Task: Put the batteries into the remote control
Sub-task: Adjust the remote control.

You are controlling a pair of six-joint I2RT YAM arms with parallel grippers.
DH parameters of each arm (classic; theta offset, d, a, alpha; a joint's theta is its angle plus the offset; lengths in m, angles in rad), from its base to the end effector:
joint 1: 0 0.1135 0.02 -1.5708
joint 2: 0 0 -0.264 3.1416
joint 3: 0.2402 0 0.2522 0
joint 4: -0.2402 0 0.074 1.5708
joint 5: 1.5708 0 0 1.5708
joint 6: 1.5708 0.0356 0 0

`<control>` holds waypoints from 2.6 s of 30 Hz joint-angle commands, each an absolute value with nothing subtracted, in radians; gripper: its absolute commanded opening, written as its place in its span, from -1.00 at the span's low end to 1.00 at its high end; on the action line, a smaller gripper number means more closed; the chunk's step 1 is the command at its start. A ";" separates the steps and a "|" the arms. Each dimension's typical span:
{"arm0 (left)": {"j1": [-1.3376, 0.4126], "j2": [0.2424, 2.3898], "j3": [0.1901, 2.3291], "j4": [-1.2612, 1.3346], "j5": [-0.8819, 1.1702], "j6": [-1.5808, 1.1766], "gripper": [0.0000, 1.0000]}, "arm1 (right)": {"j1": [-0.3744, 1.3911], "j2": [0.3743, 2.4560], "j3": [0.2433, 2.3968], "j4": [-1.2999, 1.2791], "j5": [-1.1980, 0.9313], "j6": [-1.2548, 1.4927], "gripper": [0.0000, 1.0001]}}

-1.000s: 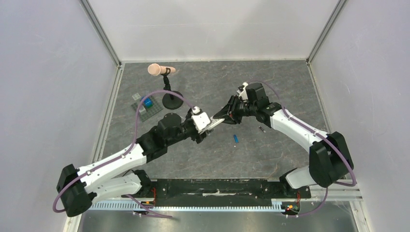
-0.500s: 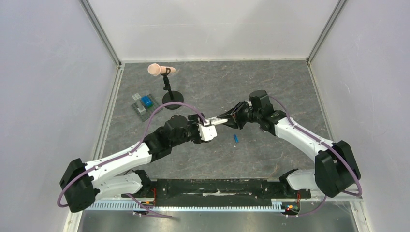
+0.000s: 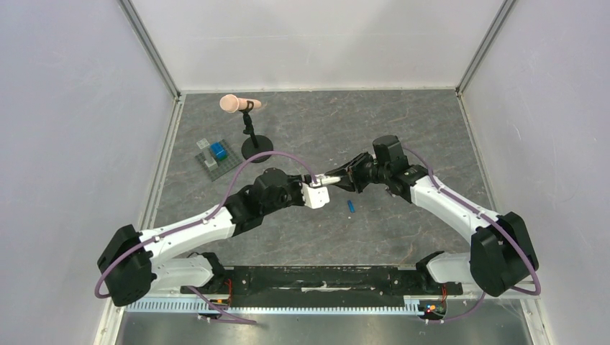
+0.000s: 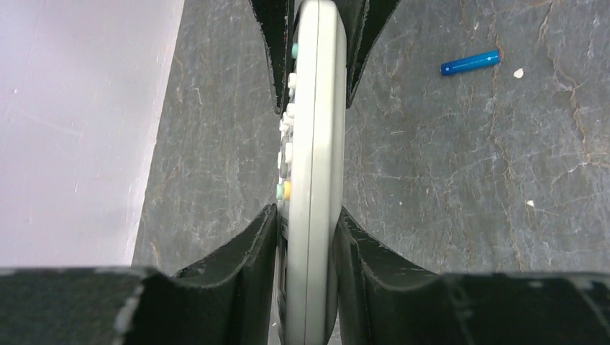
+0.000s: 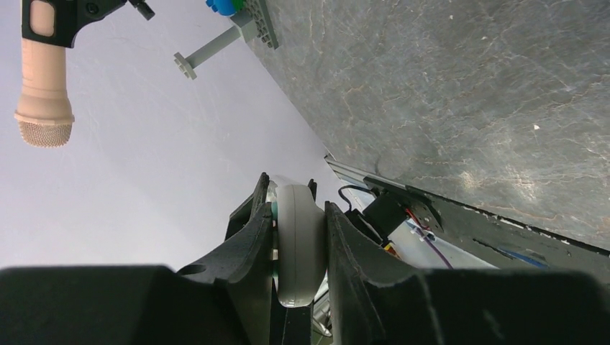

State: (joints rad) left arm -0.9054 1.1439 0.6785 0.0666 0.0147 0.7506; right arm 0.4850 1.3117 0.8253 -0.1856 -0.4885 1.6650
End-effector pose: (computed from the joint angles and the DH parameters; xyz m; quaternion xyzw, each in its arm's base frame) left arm 0.1586 -0.2029 0.2549 0.6164 0.5605 -0.0489 0.5509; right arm 0.2395 0.1451 0.2416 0.3990 0.7847 0.4744 0.0089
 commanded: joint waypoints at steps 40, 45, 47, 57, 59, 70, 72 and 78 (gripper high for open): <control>-0.718 1.197 1.088 -0.187 0.854 -0.387 -0.96 | 0.330 1.037 0.849 0.193 -1.062 0.551 0.96; -0.713 1.182 1.086 -0.138 0.897 -0.437 -0.96 | 0.334 1.013 0.852 0.178 -1.102 0.533 0.90; -0.714 1.183 1.084 -0.131 0.898 -0.440 -0.96 | 0.337 1.016 0.847 0.179 -1.105 0.546 0.82; -0.706 1.179 1.091 -0.070 0.863 -0.481 -0.96 | 0.363 1.049 0.832 0.328 -1.157 0.725 -0.03; -0.704 1.163 1.090 -0.061 0.806 -0.487 -0.95 | 0.364 1.053 0.818 0.420 -1.148 0.809 -0.32; -0.704 0.937 0.849 0.314 0.340 -0.682 0.55 | 0.365 1.107 0.708 1.010 -0.874 1.401 -0.92; -0.704 0.931 0.813 0.362 0.286 -0.740 0.51 | 0.363 1.115 0.690 1.065 -0.830 1.466 -0.92; -0.704 0.971 0.750 0.561 0.247 -0.888 0.49 | 0.367 1.138 0.692 1.091 -0.799 1.496 -0.85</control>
State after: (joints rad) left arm -0.7063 0.9440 0.7750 0.3553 0.3328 -0.7414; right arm 0.3637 1.1301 0.6838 0.9535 -0.8547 1.4132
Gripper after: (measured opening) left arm 0.749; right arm 0.277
